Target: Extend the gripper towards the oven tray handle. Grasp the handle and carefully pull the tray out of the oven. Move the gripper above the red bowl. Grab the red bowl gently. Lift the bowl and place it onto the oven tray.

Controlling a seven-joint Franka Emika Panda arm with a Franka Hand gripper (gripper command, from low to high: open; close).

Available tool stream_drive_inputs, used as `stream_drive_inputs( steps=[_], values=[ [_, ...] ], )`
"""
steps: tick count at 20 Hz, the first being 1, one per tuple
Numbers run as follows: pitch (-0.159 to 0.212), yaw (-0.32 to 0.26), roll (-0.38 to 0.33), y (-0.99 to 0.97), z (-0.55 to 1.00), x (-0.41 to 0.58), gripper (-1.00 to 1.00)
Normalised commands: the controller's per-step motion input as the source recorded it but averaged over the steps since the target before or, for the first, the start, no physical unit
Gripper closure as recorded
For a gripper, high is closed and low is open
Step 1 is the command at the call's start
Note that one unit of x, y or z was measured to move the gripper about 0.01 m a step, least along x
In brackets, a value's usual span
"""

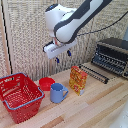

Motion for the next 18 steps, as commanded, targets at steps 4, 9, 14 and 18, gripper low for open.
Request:
stream_drive_inputs(
  steps=[4,9,14,18],
  values=[
    [-0.074,0.153,-0.277,-0.24,0.00,-0.013,-1.00],
    [-0.129,0.144,-0.215,-0.36,0.05,-0.046,-1.00],
    [-0.157,0.123,-0.144,-0.50,0.20,-0.053,-1.00],
    [-0.123,0.115,-0.156,-0.50,0.16,-0.039,-1.00]
  ],
)
